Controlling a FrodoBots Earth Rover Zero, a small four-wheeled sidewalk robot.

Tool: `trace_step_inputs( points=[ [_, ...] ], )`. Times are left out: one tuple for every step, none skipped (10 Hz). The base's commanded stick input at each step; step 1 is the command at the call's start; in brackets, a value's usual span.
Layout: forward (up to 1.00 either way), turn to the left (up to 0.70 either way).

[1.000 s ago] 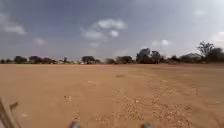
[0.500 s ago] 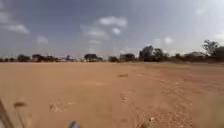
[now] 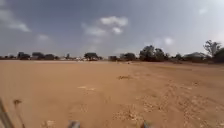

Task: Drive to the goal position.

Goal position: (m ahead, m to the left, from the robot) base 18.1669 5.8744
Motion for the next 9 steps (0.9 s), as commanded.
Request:
trace_step_inputs(
  points=[
    [1.00, 0.00],
    [1.00, 0.00],
    [1.00, 0.00],
    [1.00, 0.00],
    [1.00, 0.00],
    [1.00, -0.10],
    [1.00, -0.22],
    [1.00, 0.00],
    [1.00, 0.00]
  ],
)
